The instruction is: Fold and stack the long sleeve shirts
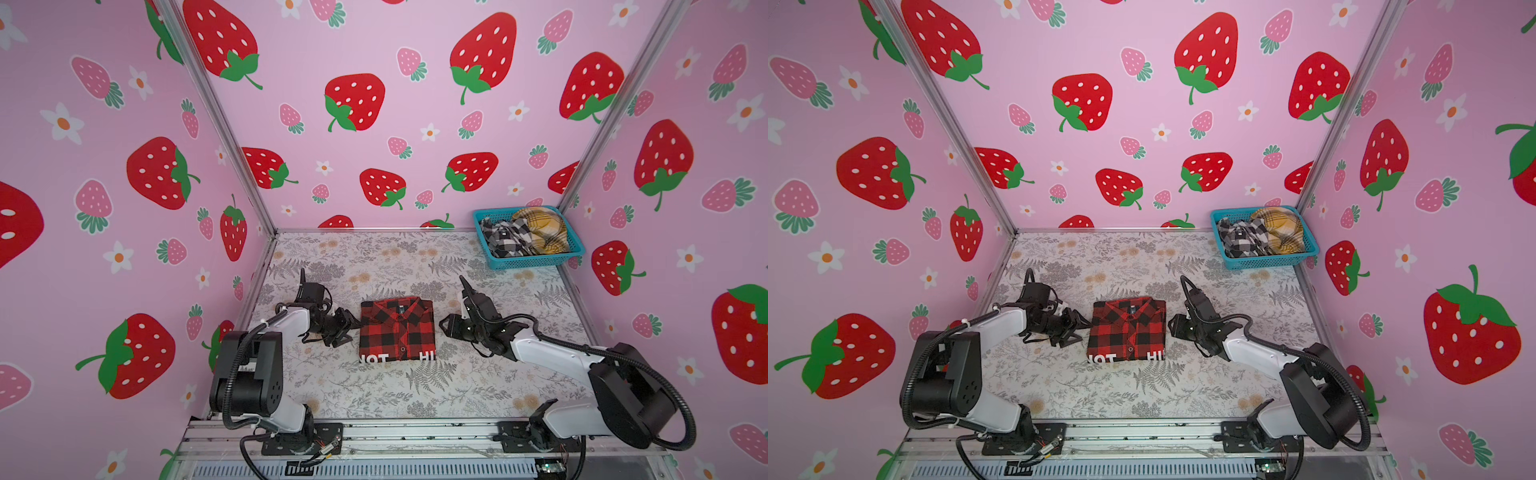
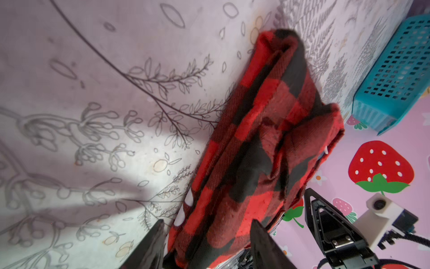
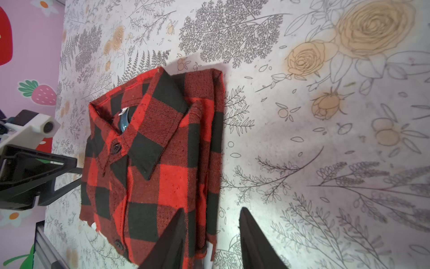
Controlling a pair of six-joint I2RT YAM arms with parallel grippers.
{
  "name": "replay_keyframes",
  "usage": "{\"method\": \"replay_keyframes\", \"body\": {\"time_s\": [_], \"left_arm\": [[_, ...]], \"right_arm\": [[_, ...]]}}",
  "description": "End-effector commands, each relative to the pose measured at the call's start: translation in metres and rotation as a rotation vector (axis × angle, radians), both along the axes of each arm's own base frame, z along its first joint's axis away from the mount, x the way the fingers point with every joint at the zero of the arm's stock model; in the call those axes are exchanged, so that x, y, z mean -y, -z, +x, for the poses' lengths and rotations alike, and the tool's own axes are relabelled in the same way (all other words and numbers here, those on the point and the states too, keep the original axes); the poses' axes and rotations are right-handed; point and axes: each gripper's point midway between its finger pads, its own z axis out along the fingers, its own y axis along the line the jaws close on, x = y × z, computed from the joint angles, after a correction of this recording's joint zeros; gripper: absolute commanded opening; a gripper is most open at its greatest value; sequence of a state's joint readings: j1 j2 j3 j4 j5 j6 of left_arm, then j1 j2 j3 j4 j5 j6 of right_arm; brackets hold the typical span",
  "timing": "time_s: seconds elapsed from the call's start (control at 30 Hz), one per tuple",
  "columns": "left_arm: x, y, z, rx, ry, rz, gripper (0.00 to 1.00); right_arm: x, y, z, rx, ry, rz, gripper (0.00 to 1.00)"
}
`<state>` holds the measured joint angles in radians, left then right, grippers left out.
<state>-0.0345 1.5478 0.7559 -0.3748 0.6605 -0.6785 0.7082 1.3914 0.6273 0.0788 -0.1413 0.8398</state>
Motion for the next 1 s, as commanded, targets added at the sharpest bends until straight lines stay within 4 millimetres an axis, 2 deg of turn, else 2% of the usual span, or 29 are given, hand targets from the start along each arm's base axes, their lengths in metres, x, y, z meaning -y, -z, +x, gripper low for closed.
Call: {"method": "replay_keyframes", "body": {"time_s": [0.0, 0.13, 0.23, 0.97], "left_arm": [[0.004, 0.004, 0.008, 0.018, -0.017, 0.0, 0.58], [0.007, 0.011, 0.008, 0.012, -0.003, 0.018, 0.56], [0.008, 0.014, 0.009, 0.008, -0.005, 0.018, 0.5], [0.022, 0.032, 0.009, -0.01, 0.027, 0.068, 0.51]], "right_arm": [[-0.003, 0.0, -0.001, 0.011, -0.025, 0.025, 0.41], [-0.002, 0.0, -0.003, 0.013, -0.023, 0.029, 0.42], [-0.003, 0.001, -0.002, 0.009, -0.023, 0.029, 0.42], [-0.003, 0.005, -0.002, -0.001, -0.026, 0.024, 0.42]]}}
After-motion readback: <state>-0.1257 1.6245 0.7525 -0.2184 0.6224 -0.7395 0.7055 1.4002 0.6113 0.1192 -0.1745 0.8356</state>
